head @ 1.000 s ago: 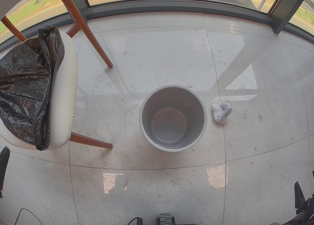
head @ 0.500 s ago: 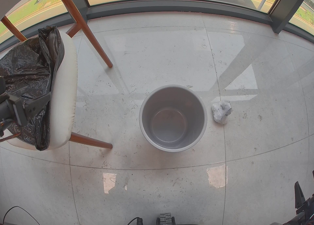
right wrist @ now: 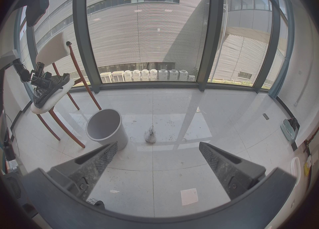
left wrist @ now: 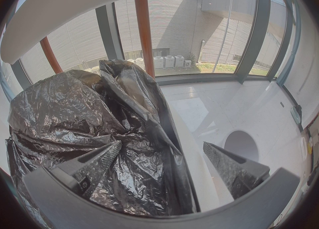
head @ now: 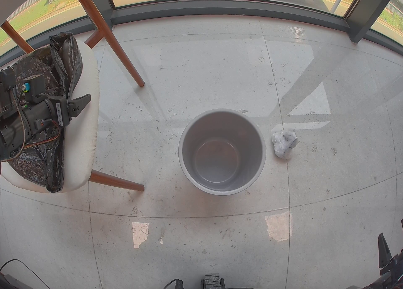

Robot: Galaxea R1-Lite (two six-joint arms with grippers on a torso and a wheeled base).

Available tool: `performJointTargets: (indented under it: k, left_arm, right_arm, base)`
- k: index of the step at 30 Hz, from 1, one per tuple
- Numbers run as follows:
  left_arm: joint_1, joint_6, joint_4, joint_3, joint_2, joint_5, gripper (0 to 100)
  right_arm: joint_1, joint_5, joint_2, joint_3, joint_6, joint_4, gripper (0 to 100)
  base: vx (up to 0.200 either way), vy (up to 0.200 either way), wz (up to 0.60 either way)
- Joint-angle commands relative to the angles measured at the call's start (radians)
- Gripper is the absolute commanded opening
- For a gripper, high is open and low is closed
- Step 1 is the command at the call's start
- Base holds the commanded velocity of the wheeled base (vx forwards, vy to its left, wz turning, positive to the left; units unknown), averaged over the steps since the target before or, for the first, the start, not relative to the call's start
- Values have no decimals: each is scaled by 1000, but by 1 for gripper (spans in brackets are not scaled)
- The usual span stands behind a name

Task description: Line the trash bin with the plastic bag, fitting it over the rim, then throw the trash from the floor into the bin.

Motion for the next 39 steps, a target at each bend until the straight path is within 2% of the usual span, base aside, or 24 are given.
performJointTargets:
  k: [1,9,15,17,21,22,23,24,25,26,28,29,30,31,34,39]
  left_arm:
    - [-4,0,2,-6,24,5,0]
    - [-8,16,20,-8,10,-7,0]
    - [-47,-4,183,2,-40,-21,0]
    - [-51,-66,233,-15,-54,-70,0]
    - [-43,-178,241,-69,-47,-194,0]
    - [-43,-178,241,-69,-47,-194,0]
    - [-47,-247,241,-97,-40,-231,0]
    - [-60,-368,241,-138,-33,-283,0]
    - [-74,-423,243,-156,-33,-306,0]
    - [-77,-432,243,-159,-33,-309,0]
    - [-124,-572,244,-209,-34,-346,0]
    - [-164,-670,249,-247,-36,-354,0]
    - [-182,-708,252,-262,-36,-355,0]
    - [-192,-722,253,-268,-37,-355,0]
    - [-313,-845,253,-337,-40,-355,0]
    - [-449,-877,255,-376,-39,-354,0]
  right_arm:
    - [0,0,-12,18,0,0,100]
    - [0,0,-12,18,0,0,100]
    - [0,0,-11,18,0,0,100]
    - [0,0,-12,18,0,0,100]
    - [0,0,-12,18,5,0,100]
    - [0,0,-12,18,5,0,100]
    - [0,0,-12,18,6,0,100]
    - [0,0,-12,18,6,0,100]
    - [0,0,-12,18,6,0,100]
    - [0,0,-12,18,6,0,100]
    - [0,0,-12,18,6,0,100]
    - [0,0,-12,18,6,0,100]
    - [0,0,-12,18,6,0,100]
    - [0,0,-12,18,6,0,100]
    - [0,0,-12,18,6,0,100]
    - [0,0,-12,18,8,0,100]
  base:
    - [0,0,0]
    - [0,0,0]
    - [0,0,0]
    - [0,0,0]
    - [0,0,0]
    - [0,0,0]
    - [0,0,0]
    - [0,0,0]
    - [0,0,0]
    - [0,0,0]
    - [0,0,0]
    - [0,0,0]
    - [0,0,0]
    - [0,0,0]
    - [0,0,0]
    - [0,0,0]
